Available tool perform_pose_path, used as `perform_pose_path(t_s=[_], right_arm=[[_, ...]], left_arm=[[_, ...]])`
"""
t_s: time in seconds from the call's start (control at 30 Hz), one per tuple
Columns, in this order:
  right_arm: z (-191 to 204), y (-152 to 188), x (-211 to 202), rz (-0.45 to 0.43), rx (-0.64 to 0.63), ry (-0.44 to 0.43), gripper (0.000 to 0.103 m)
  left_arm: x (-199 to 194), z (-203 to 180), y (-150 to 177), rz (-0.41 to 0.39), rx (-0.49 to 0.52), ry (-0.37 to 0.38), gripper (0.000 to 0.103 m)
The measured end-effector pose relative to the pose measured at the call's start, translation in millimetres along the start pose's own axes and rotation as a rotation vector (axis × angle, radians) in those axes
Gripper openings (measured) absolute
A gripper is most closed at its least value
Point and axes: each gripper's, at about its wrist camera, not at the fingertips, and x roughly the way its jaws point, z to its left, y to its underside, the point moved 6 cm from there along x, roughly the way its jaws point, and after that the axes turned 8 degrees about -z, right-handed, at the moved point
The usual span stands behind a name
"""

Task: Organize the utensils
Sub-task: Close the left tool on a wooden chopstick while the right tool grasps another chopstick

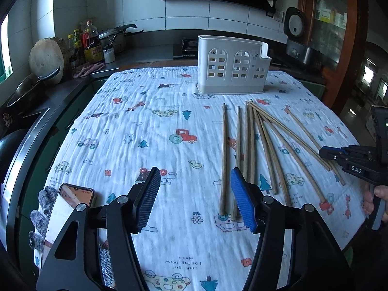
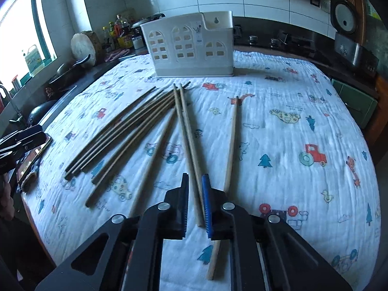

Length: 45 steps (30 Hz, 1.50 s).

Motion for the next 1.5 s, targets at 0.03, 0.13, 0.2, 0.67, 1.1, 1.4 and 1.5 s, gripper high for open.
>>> perform_pose_path(t_s=[0.03,0.13,0.2,0.67,1.1,1.4,1.5], right_arm=[[-1.5,0.2,3.1,0.008,-0.005,0.005,0.007],[-3.7,1.7,8.4,0.021,-0.013,-0.002,0.007],[-5.5,0.8,9.4,0.025,-0.023,0.005,0.007],[0.0,7.2,13.7,0.039,-0.091,0.009,0.007],[0.5,5.9,13.6,0.03,-0.082,0.021,0.007],[4.6,3.9,8.0,0.009,-0.096,0.046,0.007],[9.5,-3.5,-7.2,-0.027,-0.11,0.063,0.007]], left_arm=[[2.2,-1.0,0.0,0.005,0.003,0.005,0.055],[8.2,-3.8,2.2,0.021,0.009,0.021,0.051],[12.5,-4.6,5.0,0.035,0.009,0.027,0.049],[40.3,-21.2,23.8,0.123,-0.001,0.151,0.034],[70.4,-29.0,29.5,0.167,-0.02,0.155,0.013],[65.4,-32.3,20.4,0.139,0.004,0.116,0.006],[48.2,-32.3,7.0,0.095,0.008,0.122,0.005]])
